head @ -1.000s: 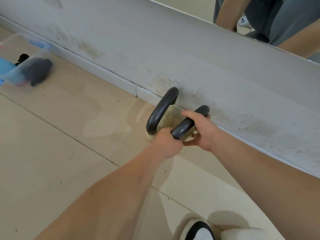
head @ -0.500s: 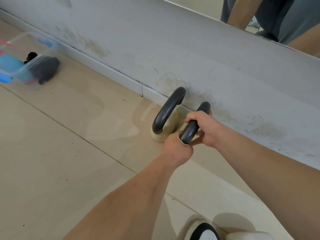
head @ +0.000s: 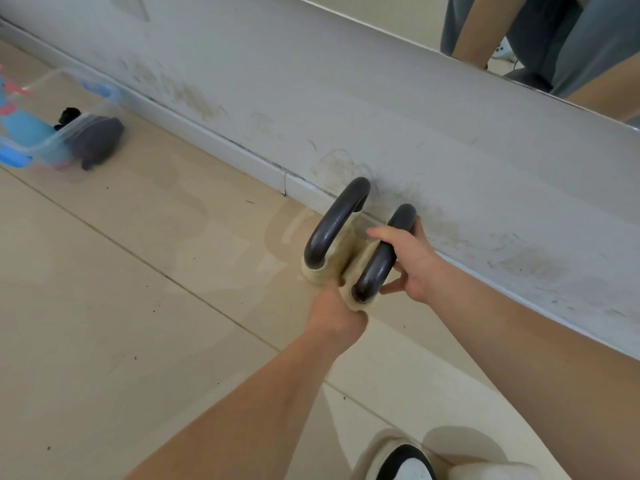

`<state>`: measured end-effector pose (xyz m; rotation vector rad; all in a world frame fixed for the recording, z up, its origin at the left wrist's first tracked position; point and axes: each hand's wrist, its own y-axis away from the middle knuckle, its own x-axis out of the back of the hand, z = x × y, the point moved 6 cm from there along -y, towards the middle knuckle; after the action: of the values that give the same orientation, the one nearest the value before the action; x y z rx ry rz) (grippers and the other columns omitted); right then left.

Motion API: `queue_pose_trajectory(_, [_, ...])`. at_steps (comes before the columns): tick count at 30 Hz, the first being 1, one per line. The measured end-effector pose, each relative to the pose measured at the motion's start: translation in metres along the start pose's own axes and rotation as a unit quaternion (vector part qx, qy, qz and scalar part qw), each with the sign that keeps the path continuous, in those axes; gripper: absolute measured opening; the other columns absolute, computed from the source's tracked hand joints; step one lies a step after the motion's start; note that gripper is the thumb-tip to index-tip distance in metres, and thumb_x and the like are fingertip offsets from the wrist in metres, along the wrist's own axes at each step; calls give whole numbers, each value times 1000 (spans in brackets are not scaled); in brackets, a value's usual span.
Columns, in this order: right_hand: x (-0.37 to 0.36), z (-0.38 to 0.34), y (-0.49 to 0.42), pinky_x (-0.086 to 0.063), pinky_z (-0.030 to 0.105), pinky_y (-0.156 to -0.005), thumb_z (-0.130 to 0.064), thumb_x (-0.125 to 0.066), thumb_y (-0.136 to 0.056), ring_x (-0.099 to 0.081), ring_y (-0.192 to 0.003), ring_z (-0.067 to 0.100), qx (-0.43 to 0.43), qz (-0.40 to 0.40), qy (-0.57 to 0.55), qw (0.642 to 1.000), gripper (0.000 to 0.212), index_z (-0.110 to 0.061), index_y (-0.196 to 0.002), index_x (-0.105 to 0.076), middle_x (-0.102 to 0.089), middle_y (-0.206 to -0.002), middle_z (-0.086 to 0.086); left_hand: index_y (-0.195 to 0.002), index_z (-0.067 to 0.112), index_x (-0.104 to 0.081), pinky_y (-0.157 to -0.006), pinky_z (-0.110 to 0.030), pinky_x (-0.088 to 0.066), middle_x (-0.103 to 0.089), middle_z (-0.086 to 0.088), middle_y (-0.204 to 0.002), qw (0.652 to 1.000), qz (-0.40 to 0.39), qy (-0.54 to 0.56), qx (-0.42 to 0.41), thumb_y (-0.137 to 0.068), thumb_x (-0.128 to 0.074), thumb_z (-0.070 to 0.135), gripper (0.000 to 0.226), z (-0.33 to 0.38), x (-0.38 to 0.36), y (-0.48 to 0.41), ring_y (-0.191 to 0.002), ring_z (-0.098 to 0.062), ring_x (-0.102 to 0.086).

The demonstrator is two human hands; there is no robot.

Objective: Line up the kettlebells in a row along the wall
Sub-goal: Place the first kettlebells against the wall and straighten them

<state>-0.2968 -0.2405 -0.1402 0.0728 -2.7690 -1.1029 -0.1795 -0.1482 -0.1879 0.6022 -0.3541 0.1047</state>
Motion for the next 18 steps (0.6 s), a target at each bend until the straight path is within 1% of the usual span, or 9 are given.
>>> queue_pose_trajectory(3, [-4, 0, 4, -50, 73, -95, -49, -93, -64, -62, -116, 26, 3, 1, 8, 1000, 118, -46, -157, -19, -55, -143, -8, -135, 25, -44, -79, -28, -52, -58, 4, -120, 996, -25, -39, 79, -87, -64, 23, 52, -31, -4, 12, -99, -19, -62])
queue_pose_trajectory(4, [-5, -1, 5, -50, 73, -95, -44, -93, -67, -62, -114, 28, 4, 1, 17, 1000, 113, -44, -154, -22, -56, -139, -6, -139, 25, -43, -83, -28, -50, -56, 4, -125, 996, -36, -26, 82, -88, -65, 27, 55, -32, -7, 14, -104, -19, -60])
queue_pose_trajectory(6, [-6, -5, 5, -53, 71, -91, -21, -84, -76, -65, -105, 32, 6, 17, 26, 999, 93, -39, -148, -28, -59, -128, 1, -135, 30, -48, -85, -29, -52, -62, 9, -121, 998, -35, 32, 34, -86, -68, 31, 54, -16, -12, 10, -100, -15, -62])
queue_pose_trajectory(7, [-5, -6, 5, -57, 67, -88, -10, -75, -79, -65, -96, 32, 8, 29, 24, 999, 84, -36, -146, -31, -59, -119, 4, -131, 33, -51, -85, -29, -54, -66, 10, -116, 996, -38, 75, 4, -84, -69, 31, 50, -3, -15, 8, -97, -12, -65])
queue_pose_trajectory(9, [-5, -8, 3, -61, 51, -77, 2, -63, -78, -61, -82, 28, 14, 43, 7, 999, 76, -33, -141, -38, -57, -104, 6, -127, 37, -55, -82, -27, -55, -70, 10, -109, 987, -60, 146, -26, -81, -71, 33, 49, 17, -21, 4, -96, -10, -67])
queue_pose_trajectory(11, [-2, -9, 1, -56, 41, -69, 4, -60, -75, -57, -79, 27, 28, 44, 5, 999, 69, -29, -134, -45, -56, -101, 8, -124, 34, -57, -74, -24, -54, -71, 9, -104, 986, -77, 141, -36, -82, -70, 30, 44, 27, -29, 1, -90, -11, -67])
queue_pose_trajectory(14, [-1, -5, -4, -53, 42, -71, 5, -59, -70, -54, -82, 29, 40, 44, -15, 998, 63, -28, -123, -51, -55, -101, 11, -121, 30, -57, -62, -21, -48, -64, 8, -90, 992, -62, 102, -46, -81, -58, 12, 44, 31, -36, 0, -75, -13, -61])
queue_pose_trajectory(16, [-3, 0, -6, -54, 44, -70, 4, -58, -63, -55, -82, 31, 39, 59, -58, 996, 66, -31, -119, -53, -55, -100, 12, -119, 32, -58, -62, -20, -48, -67, 6, -91, 994, -36, 91, -55, -80, -55, 10, 45, 33, -35, -3, -75, -13, -62])
queue_pose_trajectory(18, [-3, 3, -5, -54, 44, -70, 2, -57, -57, -56, -81, 34, 37, 83, -100, 991, 74, -33, -122, -53, -56, -99, 11, -110, 30, -61, -55, -19, -45, -67, 4, -85, 996, -33, 63, -61, -82, -56, 11, 34, 35, -33, -5, -66, -10, -59])
